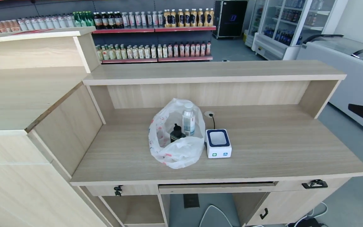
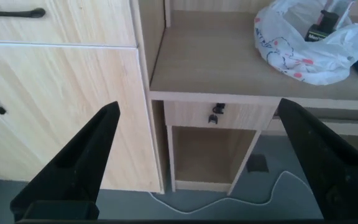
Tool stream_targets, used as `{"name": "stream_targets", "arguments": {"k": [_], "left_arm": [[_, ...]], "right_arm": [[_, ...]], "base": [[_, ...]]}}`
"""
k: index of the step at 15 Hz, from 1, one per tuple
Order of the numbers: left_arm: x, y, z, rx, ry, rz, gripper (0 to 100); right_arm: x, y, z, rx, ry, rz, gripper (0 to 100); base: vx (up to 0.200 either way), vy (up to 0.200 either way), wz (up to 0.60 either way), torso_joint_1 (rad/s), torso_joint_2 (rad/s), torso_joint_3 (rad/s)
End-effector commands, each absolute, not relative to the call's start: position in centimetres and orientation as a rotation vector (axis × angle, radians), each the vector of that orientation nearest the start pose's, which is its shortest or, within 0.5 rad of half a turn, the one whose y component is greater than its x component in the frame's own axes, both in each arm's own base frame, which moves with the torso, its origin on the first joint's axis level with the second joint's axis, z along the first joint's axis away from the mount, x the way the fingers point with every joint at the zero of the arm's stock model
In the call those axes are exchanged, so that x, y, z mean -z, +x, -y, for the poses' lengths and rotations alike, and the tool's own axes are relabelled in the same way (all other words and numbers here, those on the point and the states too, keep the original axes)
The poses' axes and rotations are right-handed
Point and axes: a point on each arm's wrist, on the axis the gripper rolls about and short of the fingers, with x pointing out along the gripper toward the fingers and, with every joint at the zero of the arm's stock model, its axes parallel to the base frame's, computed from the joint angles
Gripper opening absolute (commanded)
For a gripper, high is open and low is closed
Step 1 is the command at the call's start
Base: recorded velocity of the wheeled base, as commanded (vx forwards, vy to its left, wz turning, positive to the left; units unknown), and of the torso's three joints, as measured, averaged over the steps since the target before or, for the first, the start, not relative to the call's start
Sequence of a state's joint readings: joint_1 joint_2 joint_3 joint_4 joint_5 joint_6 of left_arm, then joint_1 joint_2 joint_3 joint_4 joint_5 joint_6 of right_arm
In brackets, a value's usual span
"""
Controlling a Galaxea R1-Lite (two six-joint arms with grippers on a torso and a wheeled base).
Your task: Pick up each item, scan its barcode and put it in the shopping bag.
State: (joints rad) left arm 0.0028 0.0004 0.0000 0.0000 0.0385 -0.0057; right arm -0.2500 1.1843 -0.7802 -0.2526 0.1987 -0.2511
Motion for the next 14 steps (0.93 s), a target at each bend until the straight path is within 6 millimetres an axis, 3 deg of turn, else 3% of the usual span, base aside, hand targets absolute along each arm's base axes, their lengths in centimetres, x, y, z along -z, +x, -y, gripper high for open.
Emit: {"name": "stream_targets", "arguments": {"k": [1,2,5,6,7,8,10,14], "left_arm": [[-7.5,-2.3,-0.1,-0.041,-0.006,0.000,100],[-7.5,-2.3,-0.1,-0.041,-0.006,0.000,100],[-7.5,-2.3,-0.1,-0.041,-0.006,0.000,100],[-7.5,-2.3,-0.1,-0.041,-0.006,0.000,100],[-7.5,-2.3,-0.1,-0.043,-0.006,0.000,100],[-7.5,-2.3,-0.1,-0.043,-0.006,0.000,100],[-7.5,-2.3,-0.1,-0.043,-0.006,0.000,100],[-7.5,-2.3,-0.1,-0.041,-0.006,0.000,100]], "right_arm": [[-24.5,9.6,2.4,0.203,-0.167,-0.230,100],[-23.0,7.7,2.0,0.230,-0.152,-0.257,100],[-15.7,1.6,0.5,0.255,-0.123,-0.218,100],[-14.0,0.6,0.4,0.227,-0.111,-0.199,100],[-10.1,-0.7,0.3,0.181,-0.116,-0.165,100],[-8.3,-1.2,0.4,0.197,-0.108,-0.110,100],[-8.4,-1.9,0.5,0.168,-0.070,0.020,100],[-8.3,-2.3,0.4,0.196,-0.045,0.062,100]], "base": [[0.000,0.000,-0.60,-0.017,0.07,0.041],[0.000,0.000,-0.60,-0.017,0.04,0.022],[0.000,0.000,-0.60,-0.006,0.02,0.012],[0.000,0.000,-0.60,-0.002,0.00,0.002],[0.000,0.000,0.00,0.000,0.00,0.000],[0.000,0.000,0.00,0.000,0.00,0.000],[0.000,0.000,0.00,0.000,0.00,0.000],[0.000,0.000,0.00,-0.086,0.20,0.125]]}}
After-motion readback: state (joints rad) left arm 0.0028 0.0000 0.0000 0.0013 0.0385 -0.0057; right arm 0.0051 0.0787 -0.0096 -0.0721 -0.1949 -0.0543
